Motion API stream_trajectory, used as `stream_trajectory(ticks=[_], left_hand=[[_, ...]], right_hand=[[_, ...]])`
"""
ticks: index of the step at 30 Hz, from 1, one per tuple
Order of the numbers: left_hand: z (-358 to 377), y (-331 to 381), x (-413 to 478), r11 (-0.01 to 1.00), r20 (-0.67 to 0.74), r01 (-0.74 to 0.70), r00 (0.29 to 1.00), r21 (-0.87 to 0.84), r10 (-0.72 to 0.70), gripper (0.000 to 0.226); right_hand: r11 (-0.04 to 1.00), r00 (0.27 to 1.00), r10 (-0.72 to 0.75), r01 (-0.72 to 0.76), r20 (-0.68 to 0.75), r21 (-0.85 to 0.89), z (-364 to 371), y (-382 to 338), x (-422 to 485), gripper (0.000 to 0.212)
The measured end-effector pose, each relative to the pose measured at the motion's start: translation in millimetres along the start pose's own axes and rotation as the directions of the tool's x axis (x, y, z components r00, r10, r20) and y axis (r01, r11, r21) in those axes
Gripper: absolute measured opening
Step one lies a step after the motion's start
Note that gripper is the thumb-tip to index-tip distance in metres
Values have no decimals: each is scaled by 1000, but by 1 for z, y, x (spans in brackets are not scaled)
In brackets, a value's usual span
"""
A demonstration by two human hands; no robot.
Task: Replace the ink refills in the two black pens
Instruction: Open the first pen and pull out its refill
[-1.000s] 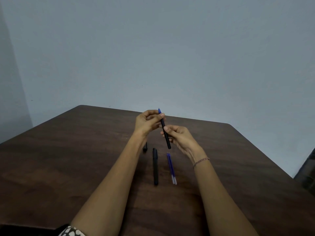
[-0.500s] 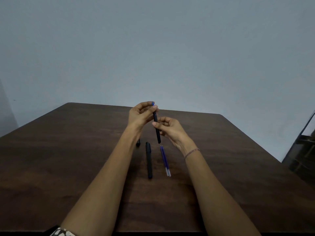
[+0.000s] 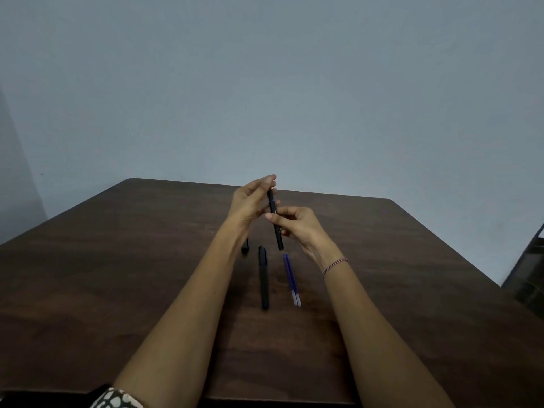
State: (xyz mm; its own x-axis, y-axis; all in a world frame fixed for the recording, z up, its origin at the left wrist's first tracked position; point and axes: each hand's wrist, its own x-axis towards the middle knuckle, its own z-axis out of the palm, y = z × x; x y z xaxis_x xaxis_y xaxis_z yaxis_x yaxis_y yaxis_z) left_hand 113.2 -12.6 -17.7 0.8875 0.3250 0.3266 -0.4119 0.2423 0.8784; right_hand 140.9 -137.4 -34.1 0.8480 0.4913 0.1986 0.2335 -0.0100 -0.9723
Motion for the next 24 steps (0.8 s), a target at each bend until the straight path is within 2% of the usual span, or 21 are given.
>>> stream_trajectory(ticks=[2,5,8,13,20,23,24], left_hand=[[0,0,1,997,67,62,996,-40,-59,27],[-3,-1,1,999,129,41,991,-2,-40,23],[-6,-1,0,1000,55,-5,998,10,4,17],[-2,-1,-1,998,-54,-59,997,23,60,15],[-5,0,1,994,-98,-101,990,53,105,14],[-3,1,2,993,-32,-77,996,89,80,9],[-3,2,2,995,8,-65,998,74,65,14]], right_hand=[[1000,1000,-4,4,-20,9,-1,-1,0,18],[1000,1000,-7,7,-24,8,-2,-1,-1,15],[999,999,-29,27,-28,-40,-2,0,0,14],[989,994,-80,68,-80,-133,0,-1,0,24],[999,999,-34,34,-4,34,-2,-4,-1,13],[993,999,-30,33,-30,116,-2,-4,-2,24],[990,999,-29,33,-36,135,-3,-4,-2,26]])
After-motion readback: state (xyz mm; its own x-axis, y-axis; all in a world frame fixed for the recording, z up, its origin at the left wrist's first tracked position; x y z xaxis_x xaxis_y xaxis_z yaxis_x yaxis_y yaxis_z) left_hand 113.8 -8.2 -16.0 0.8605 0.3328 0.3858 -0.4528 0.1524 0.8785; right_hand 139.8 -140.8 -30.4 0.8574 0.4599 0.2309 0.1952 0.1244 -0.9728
